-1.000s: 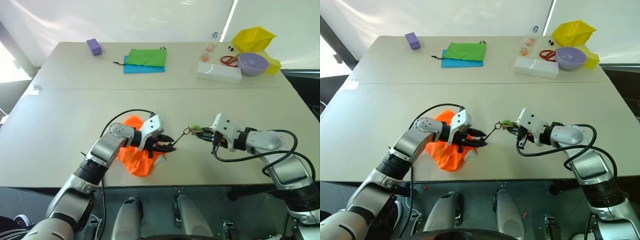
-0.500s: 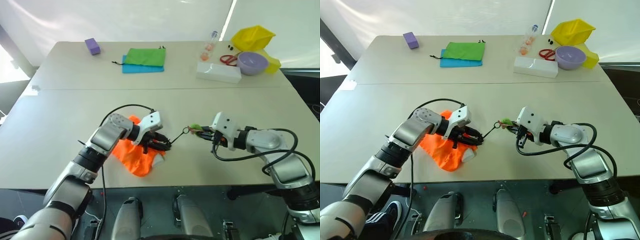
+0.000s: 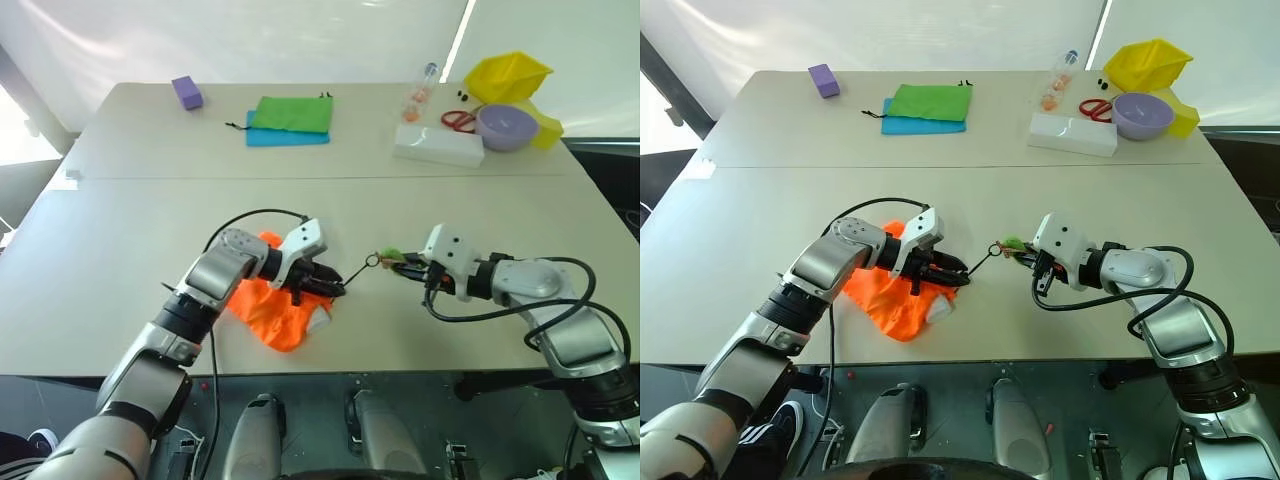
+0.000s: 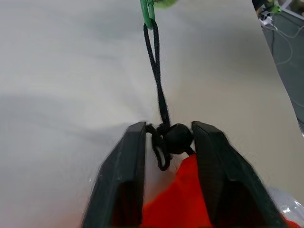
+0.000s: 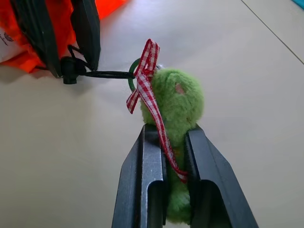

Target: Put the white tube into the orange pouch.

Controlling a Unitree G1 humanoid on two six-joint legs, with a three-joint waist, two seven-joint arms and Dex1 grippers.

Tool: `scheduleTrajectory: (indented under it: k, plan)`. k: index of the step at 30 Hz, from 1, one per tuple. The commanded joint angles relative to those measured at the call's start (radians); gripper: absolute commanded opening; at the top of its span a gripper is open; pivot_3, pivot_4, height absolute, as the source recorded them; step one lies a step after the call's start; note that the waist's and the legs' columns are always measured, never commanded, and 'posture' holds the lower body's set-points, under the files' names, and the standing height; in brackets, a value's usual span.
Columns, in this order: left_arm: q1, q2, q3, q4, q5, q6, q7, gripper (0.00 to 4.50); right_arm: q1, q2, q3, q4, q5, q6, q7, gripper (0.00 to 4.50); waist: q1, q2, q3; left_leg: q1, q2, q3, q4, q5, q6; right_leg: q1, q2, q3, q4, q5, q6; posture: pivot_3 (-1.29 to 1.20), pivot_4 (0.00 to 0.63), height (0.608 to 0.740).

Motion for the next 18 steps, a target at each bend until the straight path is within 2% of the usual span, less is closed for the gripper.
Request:
scheduleTrajectory:
  k: [1, 11, 13, 16, 18]
  plan:
    - [0.015, 0.008, -0.006, -0.021, -0.008, 0.013, -0.014, 0.03, -0.012, -0.003, -0.023, -0.042, 0.008, 0.000, 0.000, 0.00, 0.000, 0.000, 0.000, 0.000, 0.000, 0.000, 0.000, 0.000, 0.000, 0.000, 0.000, 0.000, 0.000, 0.000, 0.000, 0.00, 0.150, 0.740]
    - [0.007, 0.005, 0.011, -0.007, -0.016, -0.001, -0.009, 0.03, -0.014, -0.007, -0.027, -0.042, 0.006, 0.000, 0.001, 0.00, -0.001, 0.000, 0.000, 0.000, 0.000, 0.000, 0.000, 0.000, 0.000, 0.000, 0.000, 0.000, 0.000, 0.000, 0.000, 0.00, 0.150, 0.740]
    - [0.008, 0.008, 0.019, -0.020, -0.032, 0.014, -0.020, 0.57, -0.012, -0.007, -0.026, -0.043, 0.007, 0.000, 0.002, 0.00, -0.001, 0.000, 0.000, 0.000, 0.000, 0.000, 0.000, 0.000, 0.000, 0.000, 0.000, 0.000, 0.000, 0.000, 0.000, 0.00, 0.150, 0.740]
    - [0.011, 0.011, 0.032, -0.039, -0.040, 0.021, -0.007, 1.65, -0.009, -0.006, -0.026, -0.046, 0.009, 0.002, 0.002, 0.00, -0.001, 0.000, 0.000, 0.000, 0.000, 0.000, 0.000, 0.000, 0.000, 0.000, 0.000, 0.000, 0.000, 0.000, 0.000, 0.00, 0.150, 0.740]
    - [0.010, 0.019, 0.034, -0.050, -0.053, 0.052, -0.013, 1.65, -0.008, -0.006, -0.026, -0.046, 0.009, 0.002, 0.003, 0.00, -0.001, 0.000, 0.000, 0.000, 0.000, 0.000, 0.000, 0.000, 0.000, 0.000, 0.000, 0.000, 0.000, 0.000, 0.000, 0.00, 0.150, 0.740]
